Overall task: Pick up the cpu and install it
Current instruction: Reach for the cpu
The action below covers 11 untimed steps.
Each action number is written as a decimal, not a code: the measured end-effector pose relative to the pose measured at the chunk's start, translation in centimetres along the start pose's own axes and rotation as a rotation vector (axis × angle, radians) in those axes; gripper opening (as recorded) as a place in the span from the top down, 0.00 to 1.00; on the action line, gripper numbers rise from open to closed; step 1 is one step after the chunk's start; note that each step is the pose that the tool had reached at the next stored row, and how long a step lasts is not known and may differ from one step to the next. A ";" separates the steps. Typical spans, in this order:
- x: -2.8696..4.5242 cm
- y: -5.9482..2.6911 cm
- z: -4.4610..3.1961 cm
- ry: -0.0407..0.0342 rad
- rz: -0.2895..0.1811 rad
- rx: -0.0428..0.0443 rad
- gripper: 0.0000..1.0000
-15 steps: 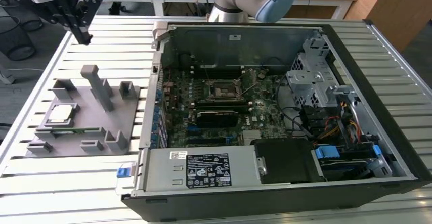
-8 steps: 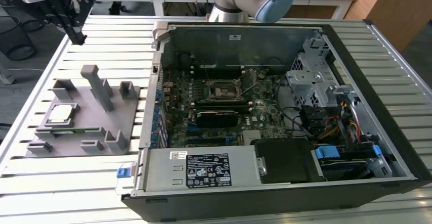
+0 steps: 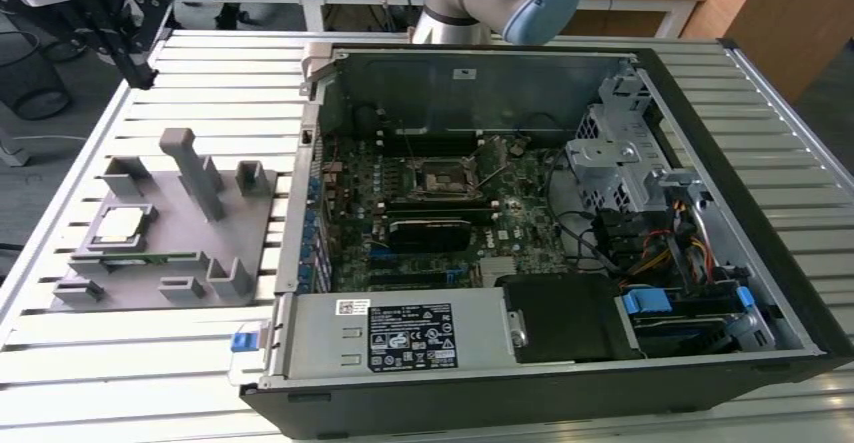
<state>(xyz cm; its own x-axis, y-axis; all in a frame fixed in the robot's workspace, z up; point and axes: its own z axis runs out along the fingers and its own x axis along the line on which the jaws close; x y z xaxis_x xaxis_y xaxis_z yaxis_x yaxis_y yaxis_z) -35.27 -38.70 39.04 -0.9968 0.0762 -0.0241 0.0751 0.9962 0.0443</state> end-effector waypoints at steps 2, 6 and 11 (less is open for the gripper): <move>0.27 -0.01 0.01 0.0001 0.000 0.0000 0.89; 0.78 -0.05 0.01 0.0004 0.000 0.0000 0.89; 1.40 -0.08 0.03 0.0007 0.000 0.0000 0.89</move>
<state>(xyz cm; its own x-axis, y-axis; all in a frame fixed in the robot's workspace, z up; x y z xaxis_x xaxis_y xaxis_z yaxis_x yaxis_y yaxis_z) -36.67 -38.67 38.98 -0.9968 0.0763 -0.0234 0.0752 0.9962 0.0443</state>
